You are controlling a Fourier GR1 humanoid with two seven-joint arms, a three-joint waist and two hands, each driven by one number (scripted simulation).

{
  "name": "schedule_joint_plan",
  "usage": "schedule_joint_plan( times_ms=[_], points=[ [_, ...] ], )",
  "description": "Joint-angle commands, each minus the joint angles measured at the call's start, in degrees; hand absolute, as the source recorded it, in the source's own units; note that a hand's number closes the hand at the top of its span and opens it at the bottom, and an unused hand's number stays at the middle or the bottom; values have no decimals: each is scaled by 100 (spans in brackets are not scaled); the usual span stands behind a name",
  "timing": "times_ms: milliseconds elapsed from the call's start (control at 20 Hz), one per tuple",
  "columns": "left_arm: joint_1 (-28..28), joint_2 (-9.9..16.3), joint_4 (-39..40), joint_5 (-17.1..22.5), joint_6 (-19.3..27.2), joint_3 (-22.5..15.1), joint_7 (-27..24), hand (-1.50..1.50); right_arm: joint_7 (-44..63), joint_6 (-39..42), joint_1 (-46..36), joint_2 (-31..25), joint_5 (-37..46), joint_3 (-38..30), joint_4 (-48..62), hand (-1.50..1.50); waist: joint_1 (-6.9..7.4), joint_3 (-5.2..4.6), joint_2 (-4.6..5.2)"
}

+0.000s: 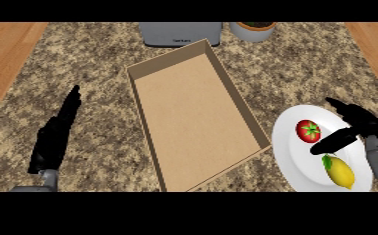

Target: Pick the tomato from the plate and place it in the cardboard box

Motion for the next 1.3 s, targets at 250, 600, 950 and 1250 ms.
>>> schedule_joint_plan(
  times_ms=[250, 600, 950, 1250],
  points=[
    [268, -320, -103, -378, -280, 169, -179, 0, -389, 268, -124, 247, 483, -500, 438, -150, 6, 1, 0],
    [-35, -644, 148, -653, -191, 232, -162, 0, -373, -221, 222, 872, 939, -371, 204, -150, -11, 0, -1],
    [-98, -577, -59, -635, -541, 468, 93, 0, -659, 225, -39, 773, 1181, -470, 766, -150, -3, 1, 1],
    [142, -891, -199, -926, -388, 275, 74, 0, -806, 19, 135, 1045, 1167, -599, 566, 150, -10, 1, -2]
  ],
)
